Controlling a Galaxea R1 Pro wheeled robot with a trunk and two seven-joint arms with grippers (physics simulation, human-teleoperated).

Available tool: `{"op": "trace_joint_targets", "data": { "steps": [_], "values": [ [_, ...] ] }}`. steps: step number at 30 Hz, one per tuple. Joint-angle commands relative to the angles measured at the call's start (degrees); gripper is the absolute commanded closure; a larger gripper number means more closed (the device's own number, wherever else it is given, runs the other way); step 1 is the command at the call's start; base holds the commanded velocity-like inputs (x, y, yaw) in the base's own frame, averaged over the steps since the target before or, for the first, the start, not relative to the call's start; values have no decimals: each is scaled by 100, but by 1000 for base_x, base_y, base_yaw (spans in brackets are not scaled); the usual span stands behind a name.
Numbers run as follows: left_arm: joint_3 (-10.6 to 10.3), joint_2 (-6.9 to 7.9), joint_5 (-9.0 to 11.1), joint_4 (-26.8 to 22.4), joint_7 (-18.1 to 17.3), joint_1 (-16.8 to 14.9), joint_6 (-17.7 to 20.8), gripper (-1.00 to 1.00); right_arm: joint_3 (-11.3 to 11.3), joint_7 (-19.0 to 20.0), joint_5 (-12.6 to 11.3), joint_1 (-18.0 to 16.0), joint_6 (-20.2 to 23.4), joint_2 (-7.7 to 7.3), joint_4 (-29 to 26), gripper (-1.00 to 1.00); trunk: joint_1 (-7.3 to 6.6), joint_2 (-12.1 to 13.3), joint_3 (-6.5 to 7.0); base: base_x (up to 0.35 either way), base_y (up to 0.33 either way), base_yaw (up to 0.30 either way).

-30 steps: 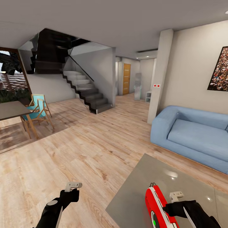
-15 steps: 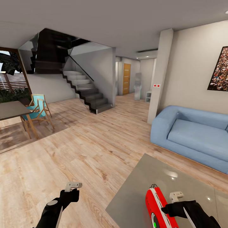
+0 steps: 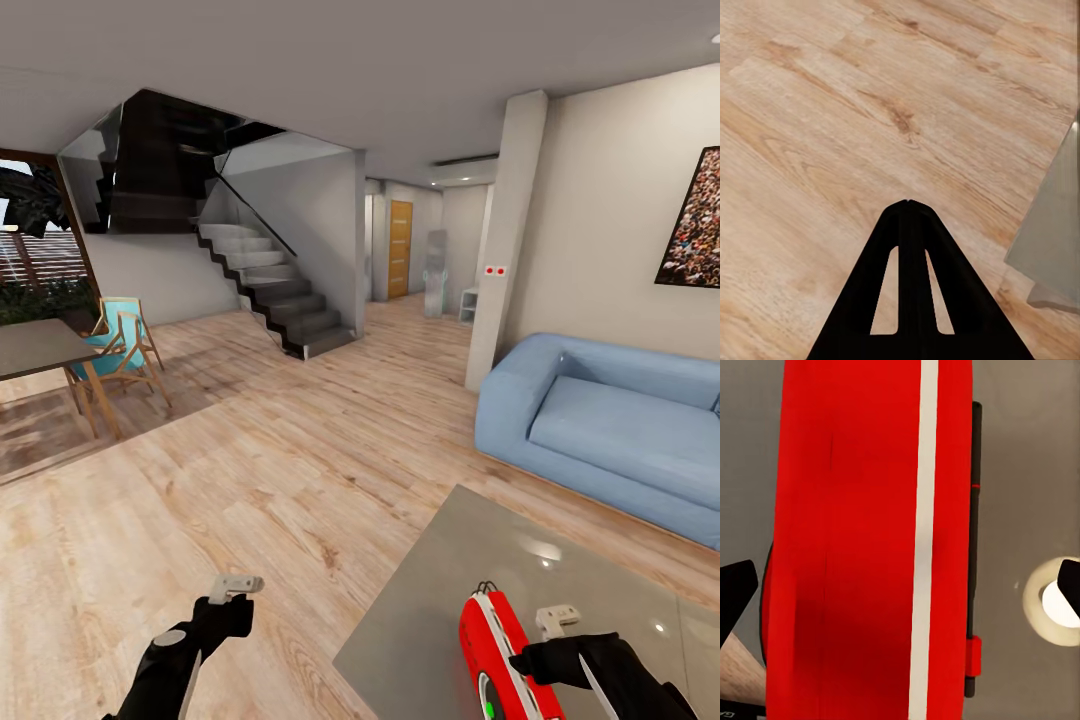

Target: Turn on the radio receiver that's on the table in the living room.

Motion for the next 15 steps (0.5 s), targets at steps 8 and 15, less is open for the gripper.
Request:
{"op": "trace_joint_targets", "data": {
  "steps": [8,15],
  "values": [
    [-68,2,-2,-1,-3,1,-2,100,0,0,0,0,0,0,0,-100,0,0,0,0,0,0],
    [-63,-3,-2,-2,-4,1,1,100,0,0,0,0,0,0,0,-100,0,0,0,0,0,0]
  ]
}}
